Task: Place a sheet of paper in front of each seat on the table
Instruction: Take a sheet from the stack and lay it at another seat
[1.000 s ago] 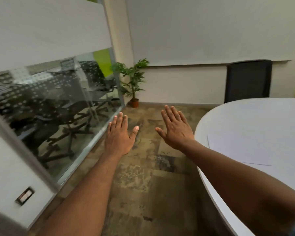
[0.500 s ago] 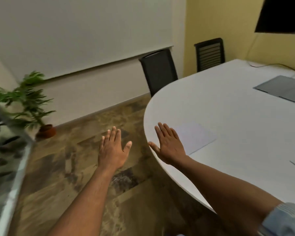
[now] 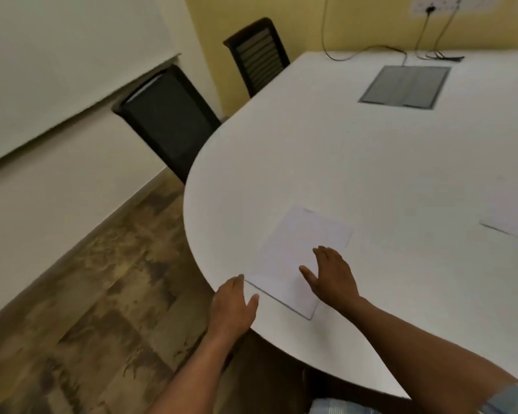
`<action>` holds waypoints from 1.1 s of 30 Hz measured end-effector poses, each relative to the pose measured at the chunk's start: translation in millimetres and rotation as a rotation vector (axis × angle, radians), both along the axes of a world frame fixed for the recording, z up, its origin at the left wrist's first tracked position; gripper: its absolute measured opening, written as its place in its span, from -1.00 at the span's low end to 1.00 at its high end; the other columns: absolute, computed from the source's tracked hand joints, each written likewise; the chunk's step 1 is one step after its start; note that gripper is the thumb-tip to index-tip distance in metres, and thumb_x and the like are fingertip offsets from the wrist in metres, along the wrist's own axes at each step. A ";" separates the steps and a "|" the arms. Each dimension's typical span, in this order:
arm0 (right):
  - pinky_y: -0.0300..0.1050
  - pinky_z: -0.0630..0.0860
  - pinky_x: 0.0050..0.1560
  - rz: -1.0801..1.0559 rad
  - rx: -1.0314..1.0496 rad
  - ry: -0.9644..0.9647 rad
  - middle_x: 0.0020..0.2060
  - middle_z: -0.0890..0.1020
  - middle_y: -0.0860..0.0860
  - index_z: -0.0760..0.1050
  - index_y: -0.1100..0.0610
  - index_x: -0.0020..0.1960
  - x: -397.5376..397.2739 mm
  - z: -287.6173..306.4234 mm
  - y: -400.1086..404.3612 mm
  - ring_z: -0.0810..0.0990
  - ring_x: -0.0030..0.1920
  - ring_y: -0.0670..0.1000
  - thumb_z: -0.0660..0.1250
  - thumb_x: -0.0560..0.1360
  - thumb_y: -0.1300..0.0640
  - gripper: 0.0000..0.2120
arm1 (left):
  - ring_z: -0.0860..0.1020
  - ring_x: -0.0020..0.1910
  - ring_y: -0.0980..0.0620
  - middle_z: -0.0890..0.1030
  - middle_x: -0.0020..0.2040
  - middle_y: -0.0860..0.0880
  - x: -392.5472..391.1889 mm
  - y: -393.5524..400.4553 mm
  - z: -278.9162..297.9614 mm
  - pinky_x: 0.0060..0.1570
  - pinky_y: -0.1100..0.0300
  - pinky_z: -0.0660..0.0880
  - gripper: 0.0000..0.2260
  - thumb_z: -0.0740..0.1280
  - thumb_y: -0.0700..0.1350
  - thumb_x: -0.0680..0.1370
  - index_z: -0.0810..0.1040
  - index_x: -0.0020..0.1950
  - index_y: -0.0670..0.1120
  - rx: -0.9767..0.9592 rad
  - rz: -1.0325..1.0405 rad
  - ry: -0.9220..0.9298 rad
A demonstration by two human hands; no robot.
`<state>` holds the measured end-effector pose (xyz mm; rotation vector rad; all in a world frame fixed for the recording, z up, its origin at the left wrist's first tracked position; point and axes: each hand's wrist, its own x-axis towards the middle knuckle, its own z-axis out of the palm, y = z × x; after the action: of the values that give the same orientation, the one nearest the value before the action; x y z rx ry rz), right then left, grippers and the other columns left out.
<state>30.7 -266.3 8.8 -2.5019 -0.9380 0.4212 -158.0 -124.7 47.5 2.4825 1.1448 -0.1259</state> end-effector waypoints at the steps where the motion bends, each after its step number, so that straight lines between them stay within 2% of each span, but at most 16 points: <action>1: 0.01 0.19 0.46 -0.032 -0.021 0.029 0.48 0.32 0.11 0.23 0.16 0.50 2.4 -3.9 0.3 0.22 0.50 0.12 0.15 0.57 -0.21 -0.36 | 0.25 0.47 -0.04 0.29 0.51 -0.06 8.7 5.8 -3.9 0.42 0.09 0.20 -0.39 0.19 0.19 0.58 0.17 0.54 -0.08 -0.023 -0.012 0.000; 6: 0.02 0.31 0.36 -0.320 -0.009 0.286 0.42 0.38 0.10 0.26 0.14 0.47 -1.0 -22.8 2.0 0.31 0.42 0.12 0.31 0.53 -0.08 -0.40 | 0.32 0.41 -0.05 0.37 0.44 -0.07 52.3 24.7 -17.0 0.35 0.08 0.29 -0.44 0.22 0.15 0.58 0.26 0.50 -0.08 -0.102 -0.078 0.014; 12: 0.03 0.45 0.22 -0.755 0.000 0.491 0.30 0.48 0.16 0.33 0.21 0.38 -6.7 -38.5 15.9 0.47 0.28 0.18 0.40 0.47 -0.03 -0.41 | 0.39 0.34 -0.11 0.41 0.37 -0.12 101.7 54.4 -45.4 0.25 0.02 0.42 -0.41 0.38 0.10 0.50 0.35 0.43 -0.15 -0.232 0.028 -0.019; 17: 0.01 0.50 0.15 -0.955 -0.040 0.506 0.25 0.51 0.12 0.36 0.19 0.33 -9.6 -41.5 34.6 0.50 0.24 0.16 0.42 0.46 -0.05 -0.45 | 0.41 0.30 -0.16 0.42 0.31 -0.15 132.0 75.3 -69.0 0.21 -0.07 0.42 -0.32 0.46 0.17 0.41 0.36 0.39 -0.16 -0.181 0.004 0.107; 22: -0.05 0.48 0.01 -1.079 -0.086 0.476 0.18 0.55 0.11 0.41 0.17 0.25 -8.2 -43.2 50.6 0.54 0.17 0.15 0.43 0.45 -0.03 -0.53 | 0.44 0.23 -0.17 0.45 0.24 -0.16 147.9 79.4 -77.1 0.14 -0.06 0.45 -0.30 0.50 0.20 0.34 0.37 0.28 -0.16 -0.116 -0.065 0.199; 27: -0.10 0.44 -0.10 -1.159 -0.109 0.453 0.09 0.58 0.10 0.43 0.17 0.17 -9.1 -43.9 61.8 0.57 0.09 0.15 0.44 0.44 -0.01 -0.59 | 0.47 0.21 -0.18 0.47 0.23 -0.17 160.2 85.1 -75.5 0.15 -0.05 0.44 -0.32 0.55 0.12 0.31 0.36 0.26 -0.17 -0.204 -0.065 0.212; 30: -0.12 0.40 -0.12 -1.189 -0.081 0.432 0.04 0.59 0.09 0.43 0.16 0.12 -8.9 -45.0 64.9 0.56 0.01 0.11 0.42 0.47 0.04 -0.68 | 0.50 0.17 -0.19 0.43 0.22 -0.17 162.2 90.2 -74.3 0.10 -0.03 0.48 -0.37 0.54 0.05 0.35 0.35 0.27 -0.17 -0.268 -0.094 0.183; 33: -0.13 0.39 -0.11 -1.235 -0.021 0.434 -0.03 0.59 0.06 0.45 0.16 0.08 -8.6 -43.5 64.9 0.49 -0.10 0.06 0.38 0.50 0.07 -0.76 | 0.53 0.13 -0.19 0.39 0.24 -0.16 160.9 95.0 -73.3 0.02 0.01 0.50 -0.55 0.41 -0.06 0.50 0.37 0.31 -0.17 -0.351 -0.101 0.127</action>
<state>22.1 -201.4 -34.7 -2.3202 0.7761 0.4788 2.8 -29.7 -25.8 2.2422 0.9505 -0.4773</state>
